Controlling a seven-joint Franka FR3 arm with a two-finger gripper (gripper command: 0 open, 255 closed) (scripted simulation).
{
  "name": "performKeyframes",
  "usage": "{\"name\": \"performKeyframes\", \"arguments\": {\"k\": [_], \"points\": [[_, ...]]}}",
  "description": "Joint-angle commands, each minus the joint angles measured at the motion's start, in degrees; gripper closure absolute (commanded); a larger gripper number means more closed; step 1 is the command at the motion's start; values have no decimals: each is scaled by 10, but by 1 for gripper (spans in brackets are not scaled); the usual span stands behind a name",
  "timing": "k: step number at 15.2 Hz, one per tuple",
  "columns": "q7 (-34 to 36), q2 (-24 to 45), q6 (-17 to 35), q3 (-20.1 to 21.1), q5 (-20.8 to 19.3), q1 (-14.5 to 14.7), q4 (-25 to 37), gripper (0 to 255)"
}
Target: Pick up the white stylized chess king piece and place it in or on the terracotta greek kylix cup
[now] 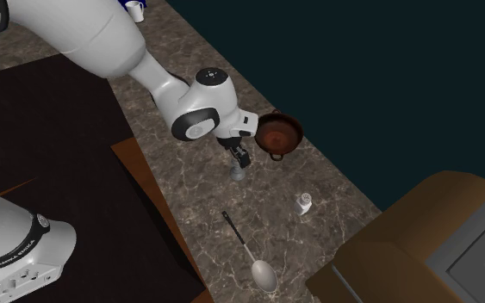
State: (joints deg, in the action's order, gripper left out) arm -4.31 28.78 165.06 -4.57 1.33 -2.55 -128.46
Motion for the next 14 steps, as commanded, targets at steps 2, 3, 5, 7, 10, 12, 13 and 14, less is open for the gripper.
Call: {"name": "performKeyframes", "arguments": {"k": [2, 3, 5, 7, 10, 12, 13, 14], "points": [[0, 4, 2, 0, 0, -1, 2, 0], [0, 4, 2, 0, 0, -1, 2, 0], [0, 4, 2, 0, 0, -1, 2, 0], [0, 3, 2, 0, 0, -1, 2, 255], [0, 3, 2, 0, 0, -1, 2, 255], [0, 3, 2, 0, 0, 0, 1, 255], [0, 3, 2, 0, 0, 0, 1, 255], [0, 3, 2, 0, 0, 0, 1, 255]]}}
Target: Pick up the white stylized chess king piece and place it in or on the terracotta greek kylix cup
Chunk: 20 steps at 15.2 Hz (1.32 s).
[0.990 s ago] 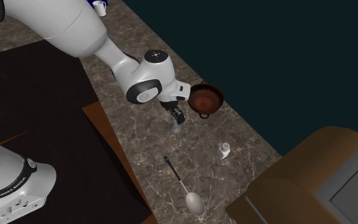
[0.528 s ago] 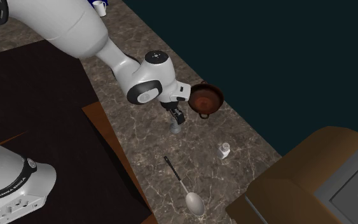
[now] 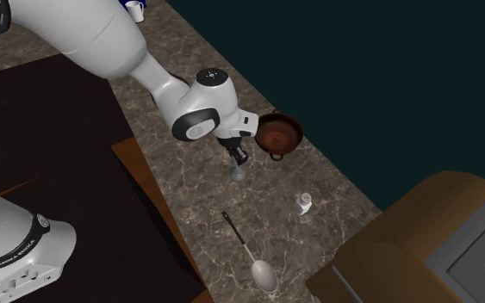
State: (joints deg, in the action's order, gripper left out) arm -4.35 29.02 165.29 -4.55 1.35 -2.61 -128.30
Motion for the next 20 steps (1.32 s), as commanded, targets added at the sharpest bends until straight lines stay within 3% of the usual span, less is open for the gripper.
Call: {"name": "performKeyframes", "arguments": {"k": [1, 20], "points": [[0, 0, 0, 0, 0, 0, 0, 255], [8, -129, -113, -14, -16, 12, -17, 255]]}}
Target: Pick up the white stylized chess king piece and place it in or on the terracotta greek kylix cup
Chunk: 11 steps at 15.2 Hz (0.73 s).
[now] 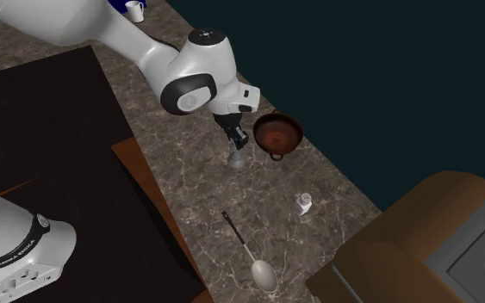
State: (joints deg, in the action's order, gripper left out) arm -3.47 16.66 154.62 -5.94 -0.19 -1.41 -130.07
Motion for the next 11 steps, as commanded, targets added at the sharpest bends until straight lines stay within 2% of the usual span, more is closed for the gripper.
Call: {"name": "performKeyframes", "arguments": {"k": [1, 11], "points": [[0, -12, -14, -1, -2, 0, 2, 255], [5, -73, -84, -5, -10, 3, 11, 255]]}}
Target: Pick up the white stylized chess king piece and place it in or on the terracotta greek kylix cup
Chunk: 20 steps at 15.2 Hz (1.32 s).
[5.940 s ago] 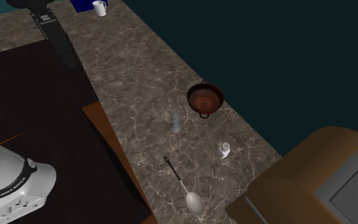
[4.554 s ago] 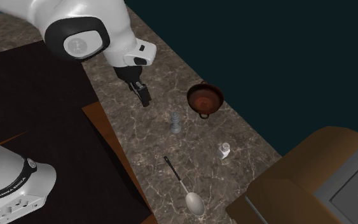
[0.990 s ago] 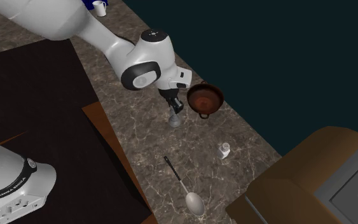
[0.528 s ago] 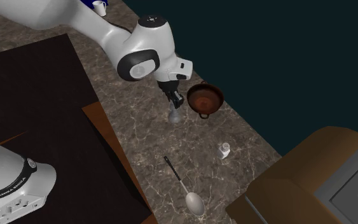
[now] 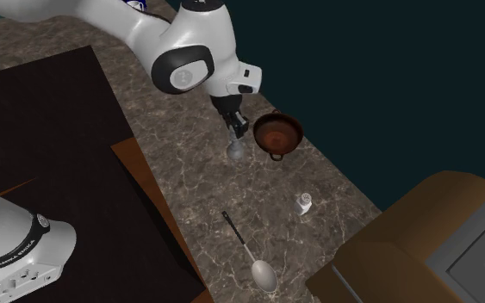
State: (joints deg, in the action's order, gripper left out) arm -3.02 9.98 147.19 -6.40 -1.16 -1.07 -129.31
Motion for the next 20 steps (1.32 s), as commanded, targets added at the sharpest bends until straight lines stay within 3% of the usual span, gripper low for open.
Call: {"name": "performKeyframes", "arguments": {"k": [1, 4, 7, 15, 18, 19, 20], "points": [[1, -12, -17, -1, -1, 0, 5, 255], [1, -24, -33, -1, -3, 1, 9, 255], [3, 26, -68, 3, 4, 3, 93, 255], [8, 175, -181, 12, 17, 3, 356, 255], [10, 245, -237, 14, 21, 1, 481, 255], [12, 287, -271, 16, 22, -1, 557, 255], [12, 289, -265, 16, 22, -1, 553, 255]]}}
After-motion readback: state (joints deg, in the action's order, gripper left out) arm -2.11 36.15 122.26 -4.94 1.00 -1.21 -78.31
